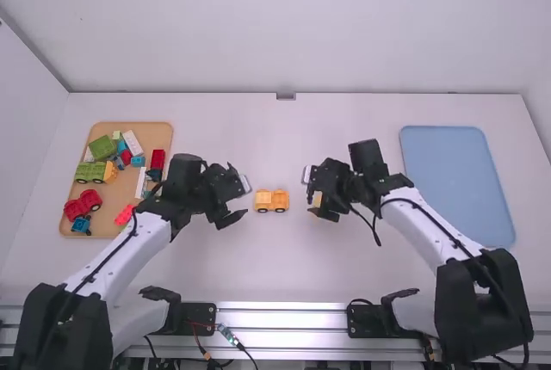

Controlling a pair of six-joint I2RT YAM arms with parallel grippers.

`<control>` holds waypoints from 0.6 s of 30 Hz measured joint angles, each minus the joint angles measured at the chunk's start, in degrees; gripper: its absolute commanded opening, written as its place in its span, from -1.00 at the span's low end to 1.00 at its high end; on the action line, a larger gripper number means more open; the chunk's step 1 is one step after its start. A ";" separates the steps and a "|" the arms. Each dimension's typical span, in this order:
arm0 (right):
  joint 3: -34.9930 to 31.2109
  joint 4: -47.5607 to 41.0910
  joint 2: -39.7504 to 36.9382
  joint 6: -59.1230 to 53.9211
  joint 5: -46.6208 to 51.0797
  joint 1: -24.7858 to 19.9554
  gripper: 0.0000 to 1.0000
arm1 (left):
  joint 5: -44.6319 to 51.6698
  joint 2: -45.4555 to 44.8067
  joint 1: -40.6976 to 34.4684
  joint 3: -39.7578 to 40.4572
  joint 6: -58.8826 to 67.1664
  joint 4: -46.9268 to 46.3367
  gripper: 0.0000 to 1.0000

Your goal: Assemble lego blocks to make yellow taxi

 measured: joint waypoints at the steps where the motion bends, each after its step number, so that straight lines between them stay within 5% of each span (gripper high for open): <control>1: -1.01 1.27 -0.46 0.17 -0.09 0.31 0.98 | 1.44 -0.02 0.20 0.20 1.88 -0.48 0.98; 13: -18.25 32.87 -2.93 13.77 5.29 -2.78 0.98 | 18.84 8.61 5.16 3.56 16.90 0.98 0.98; 18: -20.48 34.51 -3.50 17.92 6.05 -2.78 0.98 | 22.80 18.86 5.33 11.52 17.86 -3.43 0.98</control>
